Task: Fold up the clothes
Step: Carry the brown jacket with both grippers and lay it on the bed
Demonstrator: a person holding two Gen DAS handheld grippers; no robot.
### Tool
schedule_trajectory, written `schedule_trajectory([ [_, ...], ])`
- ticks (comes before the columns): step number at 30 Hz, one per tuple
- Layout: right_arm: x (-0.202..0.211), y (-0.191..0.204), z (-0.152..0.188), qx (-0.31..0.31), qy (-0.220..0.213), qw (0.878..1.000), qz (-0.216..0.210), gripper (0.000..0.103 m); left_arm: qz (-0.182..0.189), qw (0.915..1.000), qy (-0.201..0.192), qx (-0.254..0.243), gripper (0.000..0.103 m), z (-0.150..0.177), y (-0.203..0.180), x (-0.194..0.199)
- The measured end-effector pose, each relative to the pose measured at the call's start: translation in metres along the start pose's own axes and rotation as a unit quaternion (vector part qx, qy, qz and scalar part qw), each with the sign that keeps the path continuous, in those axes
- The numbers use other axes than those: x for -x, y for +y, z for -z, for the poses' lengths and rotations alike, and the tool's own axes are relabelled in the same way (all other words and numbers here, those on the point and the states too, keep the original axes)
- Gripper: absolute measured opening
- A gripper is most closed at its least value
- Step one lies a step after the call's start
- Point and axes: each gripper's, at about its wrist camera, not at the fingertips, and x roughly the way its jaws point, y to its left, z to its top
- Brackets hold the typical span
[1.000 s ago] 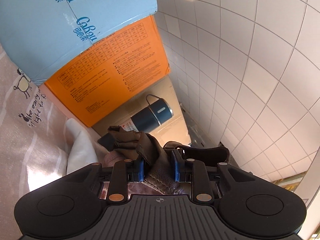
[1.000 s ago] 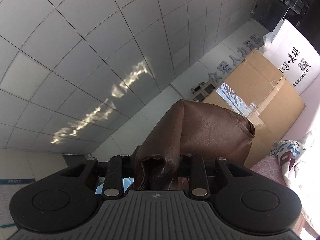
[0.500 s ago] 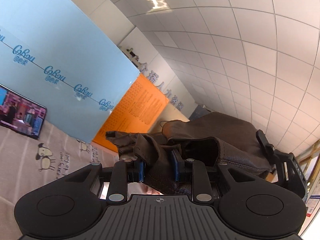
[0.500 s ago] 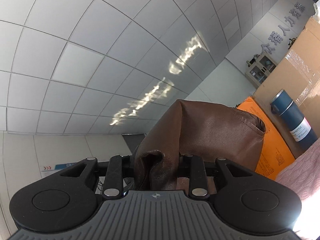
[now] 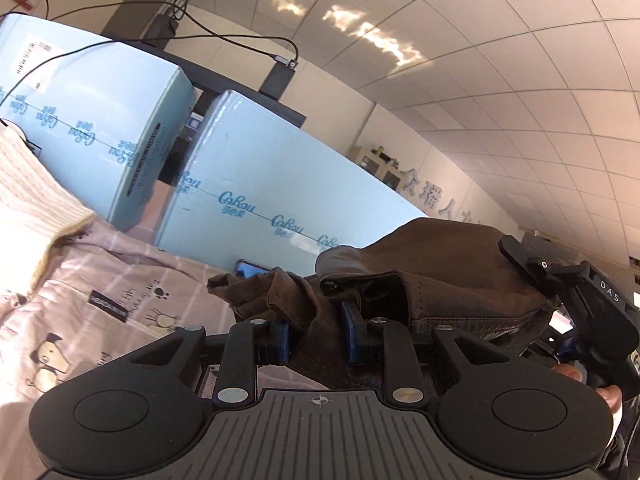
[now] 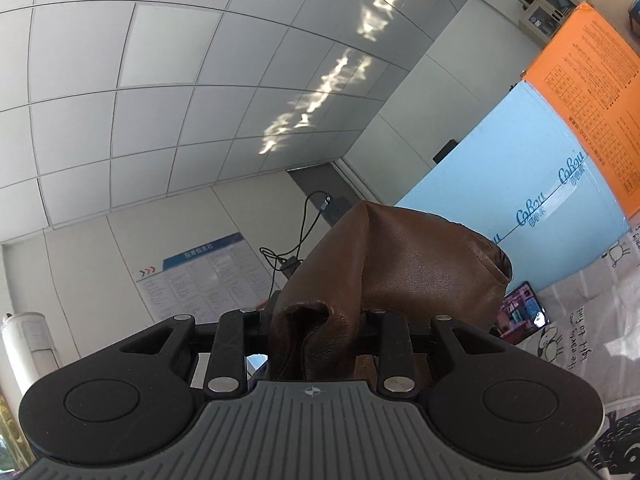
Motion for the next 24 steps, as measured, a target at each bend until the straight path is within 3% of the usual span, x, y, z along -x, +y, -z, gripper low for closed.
schedule_trajectory([
  [4, -0.039, 0.024, 0.029, -0.011, 0.034, 0.999, -0.007, 0.027, -0.053, 0.9975, -0.01, -0.045, 0.023, -0.018, 0.019, 0.036],
  [9, -0.067, 0.036, 0.058, -0.005, 0.083, 0.996, 0.017, 0.026, -0.084, 0.9894, 0.025, -0.116, 0.022, -0.024, 0.03, 0.045],
  [13, -0.062, 0.038, 0.073, 0.016, 0.12, 0.99, 0.074, 0.026, -0.066, 0.9871, 0.085, -0.119, 0.02, -0.003, 0.036, 0.034],
  [17, -0.035, 0.026, 0.085, 0.026, 0.162, 0.974, 0.154, 0.026, -0.042, 0.9793, 0.134, -0.146, 0.022, 0.019, 0.039, 0.023],
  [19, -0.026, 0.021, 0.096, 0.038, 0.189, 0.963, 0.187, 0.027, -0.065, 0.9741, 0.139, -0.165, 0.028, 0.017, 0.042, 0.026],
  [21, -0.02, 0.019, 0.111, 0.062, 0.22, 0.95, 0.215, 0.032, -0.098, 0.9674, 0.141, -0.186, 0.049, 0.011, 0.046, 0.032],
  [22, -0.017, 0.018, 0.118, 0.074, 0.235, 0.942, 0.229, 0.034, -0.114, 0.9634, 0.142, -0.197, 0.054, 0.008, 0.048, 0.034],
  [24, -0.016, 0.017, 0.131, 0.096, 0.253, 0.929, 0.252, 0.046, -0.147, 0.9544, 0.143, -0.217, 0.063, 0.003, 0.051, 0.039],
])
